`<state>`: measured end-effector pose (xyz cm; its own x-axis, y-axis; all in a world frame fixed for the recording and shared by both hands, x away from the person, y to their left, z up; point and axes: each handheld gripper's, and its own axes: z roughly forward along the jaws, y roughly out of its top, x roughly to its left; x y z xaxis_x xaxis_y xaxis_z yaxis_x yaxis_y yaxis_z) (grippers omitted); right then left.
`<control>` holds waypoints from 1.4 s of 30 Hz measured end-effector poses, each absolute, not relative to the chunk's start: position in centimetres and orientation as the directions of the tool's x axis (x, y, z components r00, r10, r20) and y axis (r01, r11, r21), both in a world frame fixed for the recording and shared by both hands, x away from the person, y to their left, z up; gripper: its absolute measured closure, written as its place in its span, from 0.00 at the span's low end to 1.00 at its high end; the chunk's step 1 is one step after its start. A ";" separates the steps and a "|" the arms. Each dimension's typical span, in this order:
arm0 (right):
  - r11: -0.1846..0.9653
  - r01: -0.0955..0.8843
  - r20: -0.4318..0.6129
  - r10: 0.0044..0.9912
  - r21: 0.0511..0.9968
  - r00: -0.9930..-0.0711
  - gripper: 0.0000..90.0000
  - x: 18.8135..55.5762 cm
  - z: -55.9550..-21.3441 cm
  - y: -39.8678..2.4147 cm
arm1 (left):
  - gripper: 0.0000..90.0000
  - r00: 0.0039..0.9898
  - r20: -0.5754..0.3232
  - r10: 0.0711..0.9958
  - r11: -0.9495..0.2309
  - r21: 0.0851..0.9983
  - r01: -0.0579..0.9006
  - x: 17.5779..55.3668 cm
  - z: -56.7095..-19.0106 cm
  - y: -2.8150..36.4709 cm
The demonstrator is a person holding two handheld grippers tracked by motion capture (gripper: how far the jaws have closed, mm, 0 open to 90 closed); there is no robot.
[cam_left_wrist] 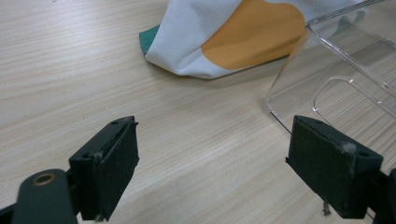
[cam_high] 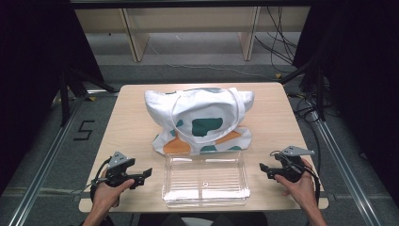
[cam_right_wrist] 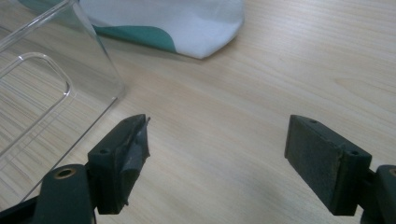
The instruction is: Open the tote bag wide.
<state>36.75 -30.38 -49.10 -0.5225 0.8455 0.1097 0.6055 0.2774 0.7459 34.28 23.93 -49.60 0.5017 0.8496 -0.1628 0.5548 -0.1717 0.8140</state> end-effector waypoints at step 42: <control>0.359 0.432 -0.025 0.792 0.827 -0.610 0.27 37.8 -41.0 -27.9 | 0.17 0.501 -0.148 0.853 -0.178 0.819 0.545 34.2 -49.5 23.9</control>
